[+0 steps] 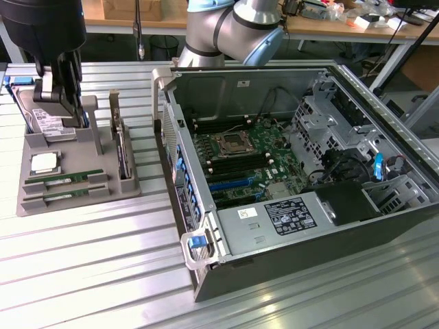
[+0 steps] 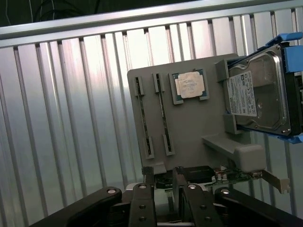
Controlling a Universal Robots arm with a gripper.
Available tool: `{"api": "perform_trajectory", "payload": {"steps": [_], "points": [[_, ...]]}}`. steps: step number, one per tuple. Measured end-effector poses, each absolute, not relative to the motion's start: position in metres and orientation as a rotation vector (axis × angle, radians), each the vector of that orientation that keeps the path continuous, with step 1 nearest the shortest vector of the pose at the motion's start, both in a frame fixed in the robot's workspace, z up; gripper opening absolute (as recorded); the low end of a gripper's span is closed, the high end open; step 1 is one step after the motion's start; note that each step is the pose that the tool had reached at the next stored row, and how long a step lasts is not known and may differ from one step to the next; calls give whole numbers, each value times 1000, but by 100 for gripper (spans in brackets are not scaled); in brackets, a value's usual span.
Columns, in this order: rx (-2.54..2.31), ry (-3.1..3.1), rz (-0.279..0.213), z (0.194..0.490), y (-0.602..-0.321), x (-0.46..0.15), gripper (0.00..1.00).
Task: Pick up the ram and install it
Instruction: 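Pick up the ram and move it above insertion slot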
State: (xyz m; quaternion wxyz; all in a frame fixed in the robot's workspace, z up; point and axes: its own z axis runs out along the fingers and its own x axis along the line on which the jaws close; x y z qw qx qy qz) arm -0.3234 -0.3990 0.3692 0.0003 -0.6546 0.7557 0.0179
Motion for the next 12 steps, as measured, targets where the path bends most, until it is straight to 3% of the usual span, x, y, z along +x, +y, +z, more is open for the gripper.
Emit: {"api": "perform_trajectory", "payload": {"steps": [12], "points": [[-2056, 2374, 56, 362, -399, -323, 30]]}}
